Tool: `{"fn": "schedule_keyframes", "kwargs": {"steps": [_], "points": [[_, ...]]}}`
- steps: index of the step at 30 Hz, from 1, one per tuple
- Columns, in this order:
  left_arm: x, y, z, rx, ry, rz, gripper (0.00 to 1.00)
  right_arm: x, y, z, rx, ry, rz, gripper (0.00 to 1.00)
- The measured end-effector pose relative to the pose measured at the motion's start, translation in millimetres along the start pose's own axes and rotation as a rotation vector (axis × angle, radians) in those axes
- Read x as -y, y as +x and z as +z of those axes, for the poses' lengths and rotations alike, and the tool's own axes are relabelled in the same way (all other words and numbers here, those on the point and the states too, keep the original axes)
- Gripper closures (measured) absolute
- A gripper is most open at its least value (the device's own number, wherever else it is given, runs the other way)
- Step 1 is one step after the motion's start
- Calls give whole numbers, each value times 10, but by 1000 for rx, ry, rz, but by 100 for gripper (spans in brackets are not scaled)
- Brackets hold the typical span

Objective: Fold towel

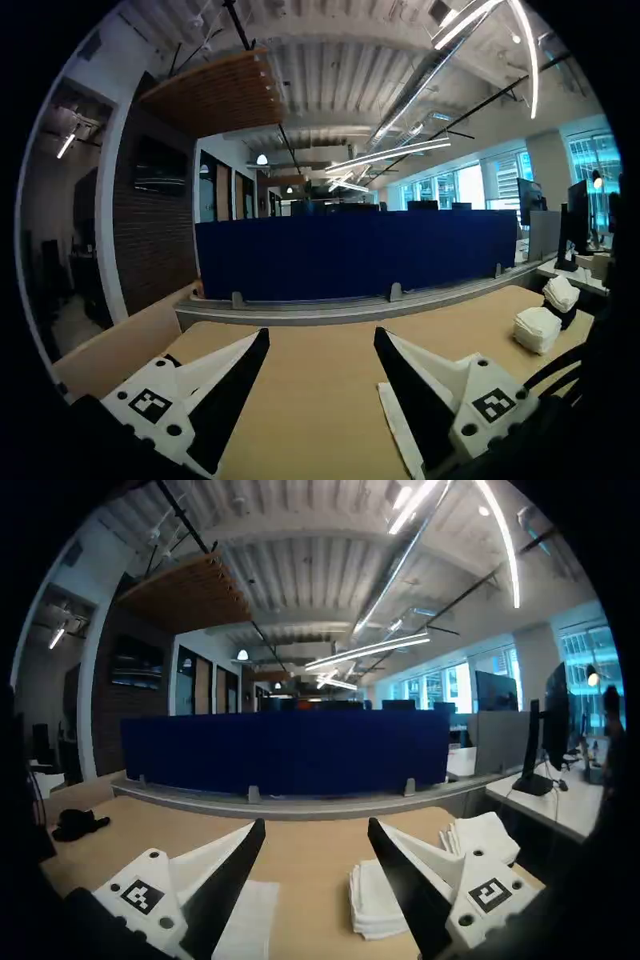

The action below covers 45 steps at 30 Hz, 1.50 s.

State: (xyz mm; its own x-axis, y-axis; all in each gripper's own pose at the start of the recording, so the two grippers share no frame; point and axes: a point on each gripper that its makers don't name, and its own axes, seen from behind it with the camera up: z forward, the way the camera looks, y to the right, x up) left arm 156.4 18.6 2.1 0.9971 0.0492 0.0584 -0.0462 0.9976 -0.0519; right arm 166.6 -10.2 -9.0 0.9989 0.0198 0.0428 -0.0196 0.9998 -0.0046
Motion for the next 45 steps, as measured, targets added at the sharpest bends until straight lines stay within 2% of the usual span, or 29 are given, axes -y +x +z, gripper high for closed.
{"fn": "schedule_keyframes", "kwargs": {"steps": [6, 12, 18, 23, 27, 36, 45], "points": [[-87, 17, 41, 36, -44, 26, 3, 76, -20, 38, 47, 45, -14, 0], [-258, -60, 43, 100, -134, 45, 3, 280, -134, 0, 134, 154, -57, 0], [-502, -172, -23, 169, -251, 86, 3, 461, -330, -95, 251, 264, -98, 0], [-782, -373, -129, 251, -385, 107, 2, 561, -562, -195, 366, 338, -123, 0], [-911, -504, -180, 298, -453, 124, 2, 630, -675, -260, 417, 387, -140, 0], [-1032, -671, -211, 336, -499, 144, 2, 750, -874, -325, 463, 446, -172, 0], [-1140, -1034, -262, 376, -519, 155, 3, 797, -1224, -354, 502, 467, -197, 0]]}}
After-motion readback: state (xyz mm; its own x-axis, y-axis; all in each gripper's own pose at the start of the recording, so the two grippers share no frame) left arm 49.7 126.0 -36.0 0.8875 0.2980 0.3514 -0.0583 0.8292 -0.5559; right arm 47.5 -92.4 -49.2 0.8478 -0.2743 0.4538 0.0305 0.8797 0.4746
